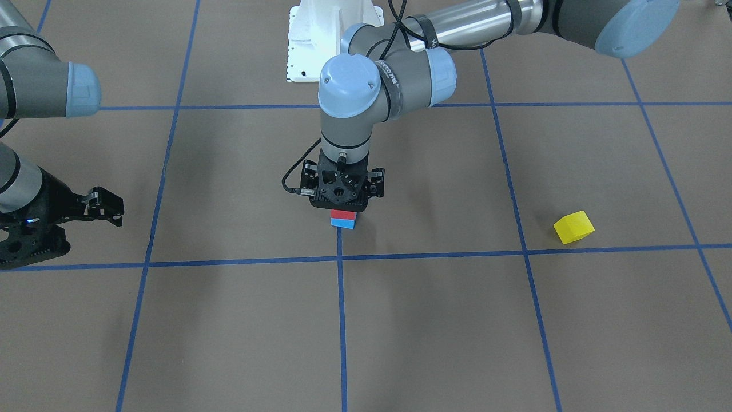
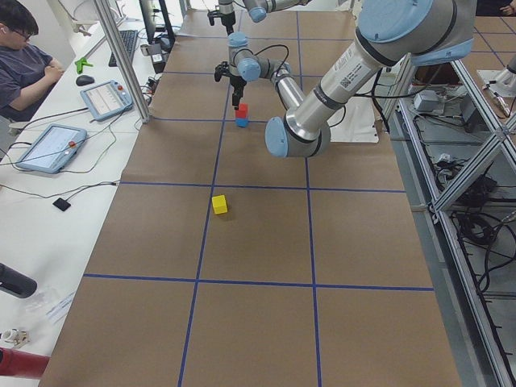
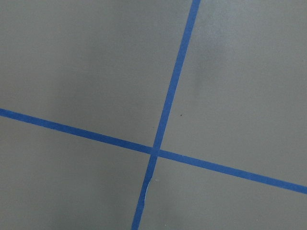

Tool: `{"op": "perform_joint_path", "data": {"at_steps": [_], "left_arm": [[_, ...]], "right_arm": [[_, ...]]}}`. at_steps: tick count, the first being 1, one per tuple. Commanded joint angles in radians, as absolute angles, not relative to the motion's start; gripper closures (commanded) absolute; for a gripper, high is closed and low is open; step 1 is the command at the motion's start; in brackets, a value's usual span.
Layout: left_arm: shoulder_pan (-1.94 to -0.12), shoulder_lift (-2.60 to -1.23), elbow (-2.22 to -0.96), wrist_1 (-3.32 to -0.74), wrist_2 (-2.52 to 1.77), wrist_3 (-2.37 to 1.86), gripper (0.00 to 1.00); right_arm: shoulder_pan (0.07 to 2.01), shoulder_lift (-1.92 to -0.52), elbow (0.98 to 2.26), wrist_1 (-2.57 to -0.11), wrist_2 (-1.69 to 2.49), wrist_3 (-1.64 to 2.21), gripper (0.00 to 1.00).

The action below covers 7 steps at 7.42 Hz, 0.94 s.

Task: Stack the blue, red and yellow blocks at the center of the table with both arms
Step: 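Move the left gripper over to the yellow cube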

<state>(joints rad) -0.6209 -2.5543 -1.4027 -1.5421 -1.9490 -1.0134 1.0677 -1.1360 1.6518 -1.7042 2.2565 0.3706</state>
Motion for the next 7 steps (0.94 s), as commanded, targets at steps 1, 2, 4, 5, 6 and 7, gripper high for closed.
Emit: {"op": "perform_joint_path", "data": {"at_steps": [1,2,4,5,6,7], "left_arm": [[-0.685,-2.469,-1.684,-1.300,-1.988,-0.996,0.01],[-0.705,-2.306,-1.871,-1.293,-2.006,-0.996,0.01],[-0.792,-2.026,-2.070,-1.296,-2.003,-0.996,0.01],[-0.852,-1.960,-2.060,-1.299,-2.002,-0.983,0.01],[-0.912,-1.910,-2.045,-1.304,-2.002,-0.953,0.01],[-0.946,-1.845,-2.039,-1.346,-2.002,-0.930,0.01]], "right_arm": [[1.068,-1.135,1.654,-1.704,2.256,0.373,0.01],[1.068,-1.135,1.654,-1.703,2.256,0.373,0.01],[1.068,-1.134,1.654,-1.703,2.256,0.373,0.01],[1.068,-1.132,1.654,-1.704,2.256,0.374,0.01],[1.066,-1.132,1.654,-1.704,2.256,0.374,0.01],[1.068,-1.124,1.652,-1.704,2.255,0.374,0.01]]}}
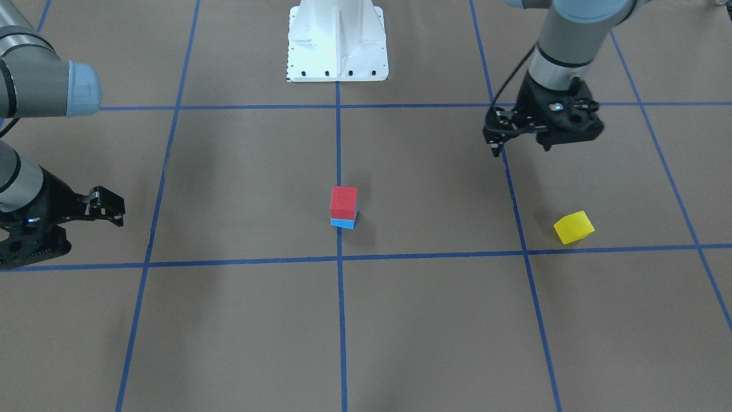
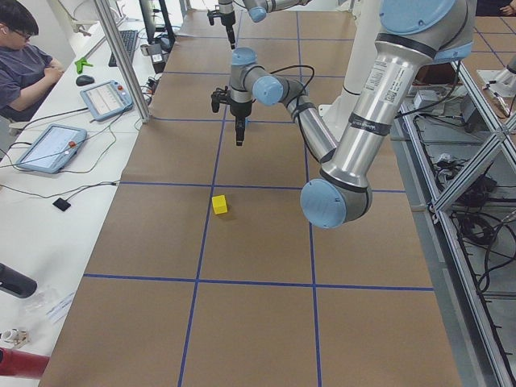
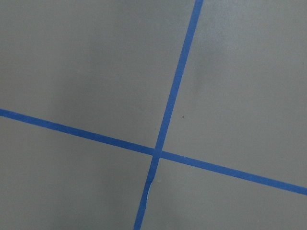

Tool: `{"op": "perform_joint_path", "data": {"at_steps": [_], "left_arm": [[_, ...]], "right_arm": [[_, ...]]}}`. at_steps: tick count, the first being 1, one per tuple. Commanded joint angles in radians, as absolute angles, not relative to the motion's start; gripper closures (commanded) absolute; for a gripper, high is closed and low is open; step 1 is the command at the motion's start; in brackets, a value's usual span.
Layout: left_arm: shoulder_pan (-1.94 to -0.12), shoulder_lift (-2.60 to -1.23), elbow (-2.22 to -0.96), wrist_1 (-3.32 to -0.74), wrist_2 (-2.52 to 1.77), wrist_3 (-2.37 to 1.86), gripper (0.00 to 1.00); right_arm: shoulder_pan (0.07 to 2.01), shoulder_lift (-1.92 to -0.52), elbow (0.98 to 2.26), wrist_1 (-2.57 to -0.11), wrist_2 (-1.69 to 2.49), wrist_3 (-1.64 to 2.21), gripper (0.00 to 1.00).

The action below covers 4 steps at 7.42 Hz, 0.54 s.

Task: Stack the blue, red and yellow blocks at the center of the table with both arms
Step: 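Move the left gripper over to the yellow cube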

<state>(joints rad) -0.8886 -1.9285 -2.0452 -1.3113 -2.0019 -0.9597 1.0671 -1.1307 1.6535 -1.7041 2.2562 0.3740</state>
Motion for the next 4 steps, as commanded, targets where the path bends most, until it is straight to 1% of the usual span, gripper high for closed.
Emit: {"op": "perform_joint_path", "data": {"at_steps": [1,3,4], "left_arm": [[-0.951,-1.782,-2.005,-1.468,-2.000,-0.951,0.01],[-0.948,-1.763,-1.881,-1.650,-1.984,-1.046,0.01],[-0.945,-1.773,-1.832,-1.678,-1.958,-1.052,0.01]], "right_arm": [[1.066,-1.124,1.651,-1.704,2.255,0.376,0.01],[1.066,-1.124,1.651,-1.704,2.255,0.376,0.01],[1.068,-1.124,1.651,-1.704,2.256,0.376,0.01]]}}
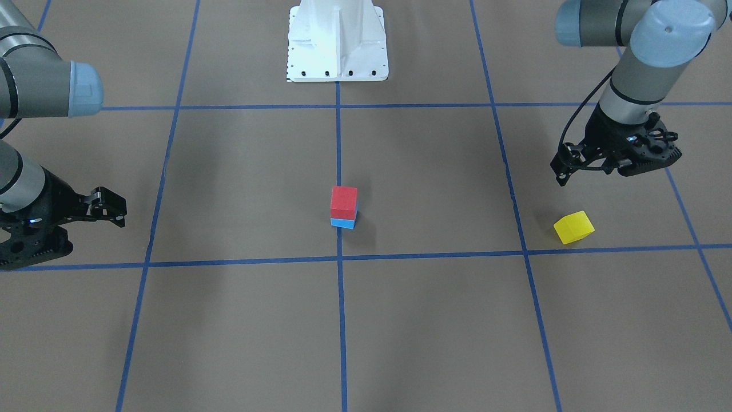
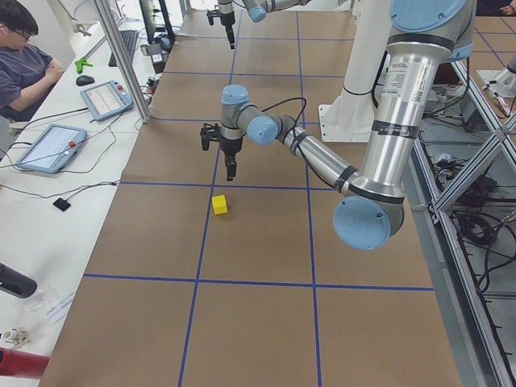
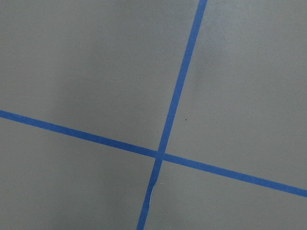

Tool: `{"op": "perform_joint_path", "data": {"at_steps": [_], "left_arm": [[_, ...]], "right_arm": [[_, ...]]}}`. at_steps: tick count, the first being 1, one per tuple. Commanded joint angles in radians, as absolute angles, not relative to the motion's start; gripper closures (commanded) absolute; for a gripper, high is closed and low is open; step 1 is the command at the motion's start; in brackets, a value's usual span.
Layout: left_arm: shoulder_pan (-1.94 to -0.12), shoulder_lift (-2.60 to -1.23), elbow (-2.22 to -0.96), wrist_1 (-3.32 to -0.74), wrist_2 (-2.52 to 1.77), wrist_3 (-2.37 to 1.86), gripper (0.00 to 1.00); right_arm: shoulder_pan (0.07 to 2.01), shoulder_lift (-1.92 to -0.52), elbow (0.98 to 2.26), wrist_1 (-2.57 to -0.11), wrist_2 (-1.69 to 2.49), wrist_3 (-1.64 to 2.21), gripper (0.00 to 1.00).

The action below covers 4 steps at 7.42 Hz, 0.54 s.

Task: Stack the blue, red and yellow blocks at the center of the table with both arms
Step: 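Lower the left gripper onto the yellow cube and close it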

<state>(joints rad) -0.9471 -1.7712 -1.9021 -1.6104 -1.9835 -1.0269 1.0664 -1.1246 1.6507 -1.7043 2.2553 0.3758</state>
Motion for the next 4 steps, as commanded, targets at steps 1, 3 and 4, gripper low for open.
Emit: {"op": "perform_joint_path", "data": {"at_steps": [1,3,4], "left_arm": [[-0.940,-1.793,-1.786,-1.681,-1.956,-1.052,0.01],[-0.940,-1.834,-1.674,-1.765,-1.956,-1.054,0.01],[-0.939,-1.844,-1.630,-1.813,-1.956,-1.054,0.01]], "right_arm": [[1.066,-1.124,1.651,-1.704,2.255,0.374,0.01],[1.066,-1.126,1.649,-1.704,2.255,0.374,0.01],[1.066,-1.124,1.649,-1.704,2.255,0.374,0.01]]}}
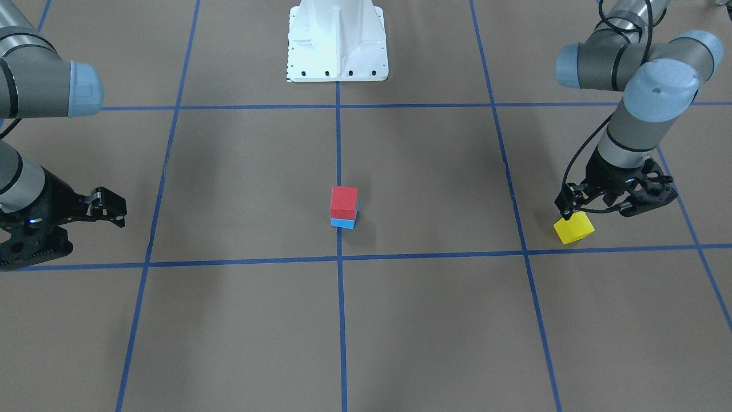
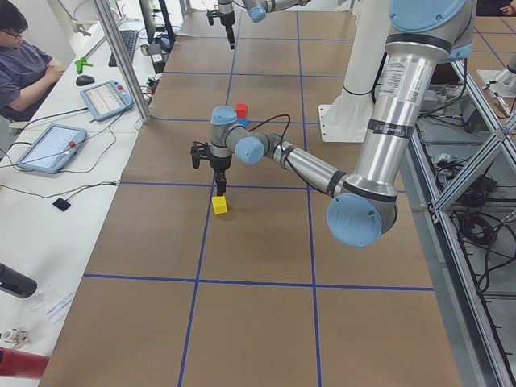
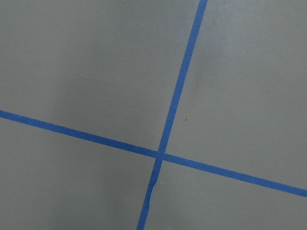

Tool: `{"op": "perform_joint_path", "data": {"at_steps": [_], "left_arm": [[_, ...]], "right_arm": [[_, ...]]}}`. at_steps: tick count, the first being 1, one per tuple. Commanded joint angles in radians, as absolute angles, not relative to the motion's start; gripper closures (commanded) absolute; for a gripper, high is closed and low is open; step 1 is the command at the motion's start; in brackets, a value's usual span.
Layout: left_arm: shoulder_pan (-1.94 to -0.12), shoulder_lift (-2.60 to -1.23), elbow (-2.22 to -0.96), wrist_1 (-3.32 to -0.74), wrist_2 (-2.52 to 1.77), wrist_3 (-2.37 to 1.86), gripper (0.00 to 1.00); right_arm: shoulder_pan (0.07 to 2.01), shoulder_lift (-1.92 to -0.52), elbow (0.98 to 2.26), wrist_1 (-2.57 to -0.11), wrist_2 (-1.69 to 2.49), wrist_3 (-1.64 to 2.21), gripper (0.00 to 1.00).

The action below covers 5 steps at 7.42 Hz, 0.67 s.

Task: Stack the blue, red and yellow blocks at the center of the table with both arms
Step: 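Lower the left gripper onto the yellow cube and close it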

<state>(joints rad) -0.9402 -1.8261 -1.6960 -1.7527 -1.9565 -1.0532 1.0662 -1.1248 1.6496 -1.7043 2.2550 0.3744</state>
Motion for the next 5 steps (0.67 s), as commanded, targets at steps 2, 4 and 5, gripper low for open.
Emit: {"op": "perform_joint_path", "data": {"at_steps": [2,4,5], "left_arm": [[-0.937,-1.859,-1.577,-1.832,-1.956,-1.048,0.01],[-0.937,-1.859,-1.501,-1.946,-1.957,-1.048,0.01],[-0.937,-1.859,-1.499,-1.956,-1.957,-1.054,0.01]], "right_arm": [[1.066,-1.124,1.646,-1.704,2.255,0.374,0.01],[1.066,-1.124,1.644,-1.704,2.255,0.373,0.01],[1.066,-1.124,1.644,-1.704,2.255,0.373,0.01]]}}
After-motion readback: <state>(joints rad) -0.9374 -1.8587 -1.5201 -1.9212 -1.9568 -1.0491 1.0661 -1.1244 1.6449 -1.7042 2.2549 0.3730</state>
